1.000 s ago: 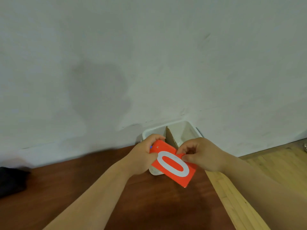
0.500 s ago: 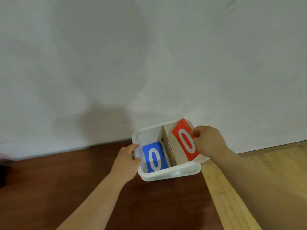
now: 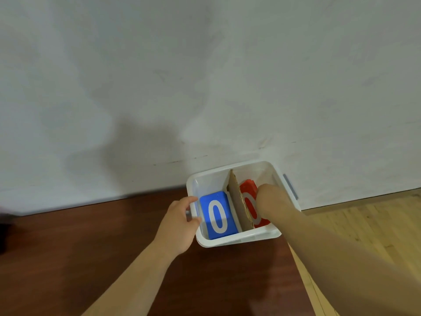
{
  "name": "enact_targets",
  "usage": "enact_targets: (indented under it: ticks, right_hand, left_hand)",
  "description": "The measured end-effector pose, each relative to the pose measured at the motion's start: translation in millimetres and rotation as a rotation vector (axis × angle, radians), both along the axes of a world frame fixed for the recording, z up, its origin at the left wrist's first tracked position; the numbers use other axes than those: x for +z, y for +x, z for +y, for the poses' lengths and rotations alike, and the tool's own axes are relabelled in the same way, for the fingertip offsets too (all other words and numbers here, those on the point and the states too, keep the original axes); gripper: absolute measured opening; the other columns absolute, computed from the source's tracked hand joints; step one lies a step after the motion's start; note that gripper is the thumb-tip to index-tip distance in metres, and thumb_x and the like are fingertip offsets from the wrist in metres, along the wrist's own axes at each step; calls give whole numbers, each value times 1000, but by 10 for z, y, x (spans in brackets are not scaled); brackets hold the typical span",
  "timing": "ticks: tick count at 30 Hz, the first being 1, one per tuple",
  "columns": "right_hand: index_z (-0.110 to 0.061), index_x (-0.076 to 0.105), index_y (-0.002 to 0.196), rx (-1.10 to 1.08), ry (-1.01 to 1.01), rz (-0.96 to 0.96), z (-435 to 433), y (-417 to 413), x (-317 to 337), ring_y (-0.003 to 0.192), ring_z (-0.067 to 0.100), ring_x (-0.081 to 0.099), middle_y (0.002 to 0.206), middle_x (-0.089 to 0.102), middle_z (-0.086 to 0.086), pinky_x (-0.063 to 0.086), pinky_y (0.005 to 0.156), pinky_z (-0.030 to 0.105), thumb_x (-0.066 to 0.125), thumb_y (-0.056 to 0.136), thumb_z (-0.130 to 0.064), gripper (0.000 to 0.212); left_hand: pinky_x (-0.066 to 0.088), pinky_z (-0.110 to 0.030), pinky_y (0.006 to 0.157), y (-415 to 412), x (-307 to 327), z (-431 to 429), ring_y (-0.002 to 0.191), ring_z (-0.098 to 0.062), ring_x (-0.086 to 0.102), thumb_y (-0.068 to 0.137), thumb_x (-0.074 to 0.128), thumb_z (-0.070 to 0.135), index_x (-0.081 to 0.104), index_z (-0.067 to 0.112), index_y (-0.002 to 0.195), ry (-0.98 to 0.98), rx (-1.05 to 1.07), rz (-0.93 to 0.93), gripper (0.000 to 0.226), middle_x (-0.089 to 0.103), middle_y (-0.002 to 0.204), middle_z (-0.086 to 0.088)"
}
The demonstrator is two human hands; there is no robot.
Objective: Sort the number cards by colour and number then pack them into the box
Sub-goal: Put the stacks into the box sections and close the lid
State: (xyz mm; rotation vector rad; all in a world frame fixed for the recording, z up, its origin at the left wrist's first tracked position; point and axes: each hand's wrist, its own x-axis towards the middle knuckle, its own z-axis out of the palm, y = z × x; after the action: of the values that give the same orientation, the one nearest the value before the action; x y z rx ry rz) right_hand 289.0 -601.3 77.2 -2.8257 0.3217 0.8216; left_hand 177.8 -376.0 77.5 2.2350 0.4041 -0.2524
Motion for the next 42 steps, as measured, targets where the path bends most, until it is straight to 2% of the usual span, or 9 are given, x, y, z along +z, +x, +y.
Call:
enact_targets:
  ticks: [5, 11, 15, 20, 25, 29, 33, 37, 42]
  right_hand:
    - [-20, 59, 128, 21, 58, 18, -55, -48, 65, 104, 22, 63, 118, 65, 5, 53, 98, 38, 68, 96, -30, 35]
    - [-34, 58, 135, 191, 70, -563, -501, -270, 315, 129, 24, 49, 145, 49, 1, 49, 103, 40, 60, 97, -39, 38]
    - [-25, 51, 141, 8, 478, -344, -694, -353, 421, 98, 15, 57, 121, 59, -5, 51, 91, 31, 57, 101, -31, 41]
    - [-39, 42, 146, -45, 554, -441, -725, -489, 509, 110, 17, 61, 124, 53, -16, 55, 95, 40, 54, 102, -33, 46]
    - [-40, 38, 146, -14, 245, -432, -775, -638, 308, 119, 28, 55, 137, 54, -3, 52, 96, 46, 52, 98, -41, 50]
    - [-41, 42, 132, 20, 644, -289, -892, -961, 272, 97, 11, 65, 118, 60, -13, 55, 97, 40, 56, 100, -42, 35]
    - [-36, 31, 152, 12, 577, -337, -885, -1208, 231, 96, 12, 62, 124, 60, -9, 58, 90, 39, 55, 101, -41, 56]
    - [-44, 30, 145, 29, 598, -221, -900, -1695, 283, 84, 7, 65, 104, 60, -18, 58, 74, 25, 61, 96, -49, 59]
    - [-40, 36, 145, 50, 658, -11, -977, -2320, 18, 77, 16, 74, 103, 70, -13, 64, 63, 35, 59, 96, -48, 55]
  left_hand:
    - [45, -8, 64, -30, -18, 7, 107, -9, 61, 100, 62, 24, 44, 38, 144, -4, -5, -8, 50, 50, 129, 9]
    - [42, -11, 69, -13, -23, 30, 104, -6, 60, 98, 64, 22, 45, 34, 145, 3, 14, -5, 52, 61, 129, 9]
    - [43, -11, 65, 11, 78, -79, 94, -2, 59, 95, 68, 15, 48, 28, 145, -64, 65, -13, 55, 61, 116, 14]
    - [64, -35, 71, -127, 242, -140, 96, -12, 71, 88, 75, 9, 51, 36, 140, -288, 129, -18, 63, 66, 117, 9]
    - [64, -39, 74, -455, 226, -257, 102, -17, 69, 89, 67, -2, 44, 32, 149, -348, 175, 55, 72, 64, 117, 4]
    - [64, -40, 76, -693, 242, -250, 103, -19, 70, 89, 69, -4, 46, 31, 145, -460, 243, 83, 70, 66, 116, 0]
    - [64, -40, 76, -943, 360, -111, 103, -18, 67, 91, 62, -8, 48, 38, 136, -371, 221, 44, 66, 63, 117, 1]
    - [64, -40, 77, -1301, 411, 221, 105, -18, 66, 89, 60, -11, 50, 41, 135, -312, 146, 109, 70, 60, 120, 4]
    - [64, -43, 79, -1811, 233, 310, 110, -18, 66, 88, 62, -11, 52, 43, 132, -350, 97, 289, 71, 60, 124, 4]
